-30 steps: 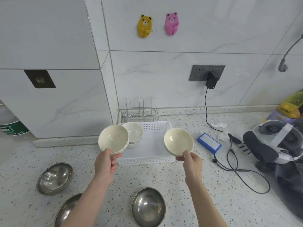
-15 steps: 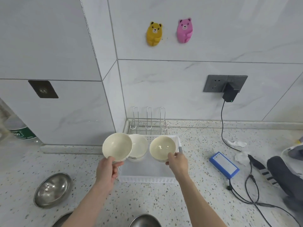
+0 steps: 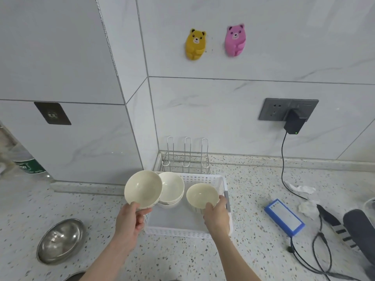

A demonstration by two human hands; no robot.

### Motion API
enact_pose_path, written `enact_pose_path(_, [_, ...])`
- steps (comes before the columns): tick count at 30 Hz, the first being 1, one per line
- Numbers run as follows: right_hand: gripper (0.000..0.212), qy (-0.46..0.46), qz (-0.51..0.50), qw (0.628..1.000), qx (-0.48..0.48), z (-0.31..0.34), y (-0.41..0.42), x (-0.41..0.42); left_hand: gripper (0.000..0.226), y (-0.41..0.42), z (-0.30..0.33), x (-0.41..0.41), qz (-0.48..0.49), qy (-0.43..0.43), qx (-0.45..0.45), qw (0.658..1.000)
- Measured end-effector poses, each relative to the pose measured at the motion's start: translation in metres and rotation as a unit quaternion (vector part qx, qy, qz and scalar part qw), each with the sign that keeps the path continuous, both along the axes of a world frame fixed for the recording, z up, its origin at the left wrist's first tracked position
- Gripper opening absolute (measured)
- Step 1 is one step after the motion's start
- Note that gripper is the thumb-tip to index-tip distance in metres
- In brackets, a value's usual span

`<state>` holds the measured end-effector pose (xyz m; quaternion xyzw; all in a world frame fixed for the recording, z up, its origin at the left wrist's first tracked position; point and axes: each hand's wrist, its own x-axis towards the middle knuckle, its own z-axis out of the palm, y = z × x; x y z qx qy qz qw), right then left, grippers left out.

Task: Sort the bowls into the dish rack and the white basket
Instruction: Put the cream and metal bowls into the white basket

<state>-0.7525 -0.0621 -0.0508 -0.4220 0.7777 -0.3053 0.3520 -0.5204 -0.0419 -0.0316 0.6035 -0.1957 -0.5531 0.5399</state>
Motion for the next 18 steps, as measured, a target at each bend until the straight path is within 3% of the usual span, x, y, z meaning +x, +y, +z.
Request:
enact_pose_path(12, [0.054, 0.100, 0.050, 0.992, 0.062, -0.0030, -0.0041, 0.0018, 0.020, -0.0014, -0.0042, 0.0010, 0.016, 0.044, 0.005, 0.999])
enact_pose_path(18, [0.092, 0.123, 0.078, 0.987, 0.069, -0.0046, -0.0015, 0.0052, 0.020, -0.0030, -0.0056, 0.0020, 0.023, 0.057, 0.012, 0.998])
